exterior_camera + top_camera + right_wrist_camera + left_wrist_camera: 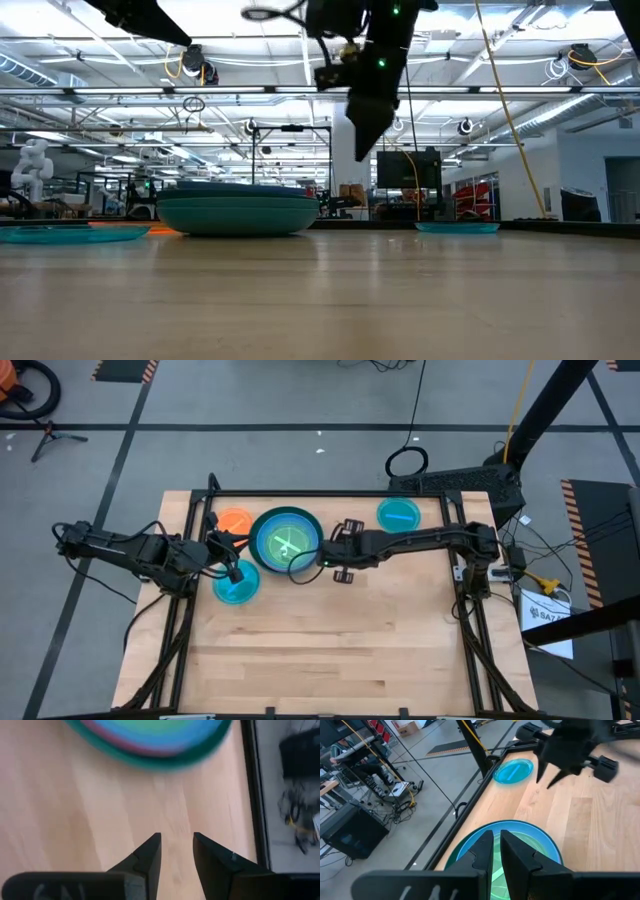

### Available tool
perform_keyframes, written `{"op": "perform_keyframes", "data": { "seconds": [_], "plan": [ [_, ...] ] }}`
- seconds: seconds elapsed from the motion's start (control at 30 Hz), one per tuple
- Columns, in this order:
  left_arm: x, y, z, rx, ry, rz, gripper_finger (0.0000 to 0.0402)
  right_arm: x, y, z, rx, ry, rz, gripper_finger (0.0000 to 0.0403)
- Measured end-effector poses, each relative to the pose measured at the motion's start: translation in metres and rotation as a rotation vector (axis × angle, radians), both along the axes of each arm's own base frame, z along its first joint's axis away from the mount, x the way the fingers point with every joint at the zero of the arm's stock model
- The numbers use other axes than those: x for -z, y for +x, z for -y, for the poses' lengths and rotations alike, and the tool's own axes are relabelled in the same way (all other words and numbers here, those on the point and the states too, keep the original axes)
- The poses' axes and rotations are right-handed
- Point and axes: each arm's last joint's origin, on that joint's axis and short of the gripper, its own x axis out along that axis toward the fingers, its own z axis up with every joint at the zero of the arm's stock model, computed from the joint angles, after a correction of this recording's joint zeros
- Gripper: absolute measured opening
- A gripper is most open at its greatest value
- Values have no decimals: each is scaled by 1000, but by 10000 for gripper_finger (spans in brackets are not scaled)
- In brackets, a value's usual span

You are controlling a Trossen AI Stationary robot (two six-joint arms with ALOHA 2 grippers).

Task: Stack plastic plates
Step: Stack the top small blue plate on top of the small green plate

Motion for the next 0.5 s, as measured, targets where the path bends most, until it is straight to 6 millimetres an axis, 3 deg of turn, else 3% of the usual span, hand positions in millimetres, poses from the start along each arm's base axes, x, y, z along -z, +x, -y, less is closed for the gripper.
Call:
{"op": "perform_keyframes", "data": {
  "seconds": [0.3, 0.5],
  "plan": [
    [0, 0, 0, 0, 0, 0, 42, 5, -22, 60, 163, 149, -100, 105],
    [1, -1, 0, -4, -5, -7, 42, 22, -43, 102, 295, 253, -117, 105]
  ]
}}
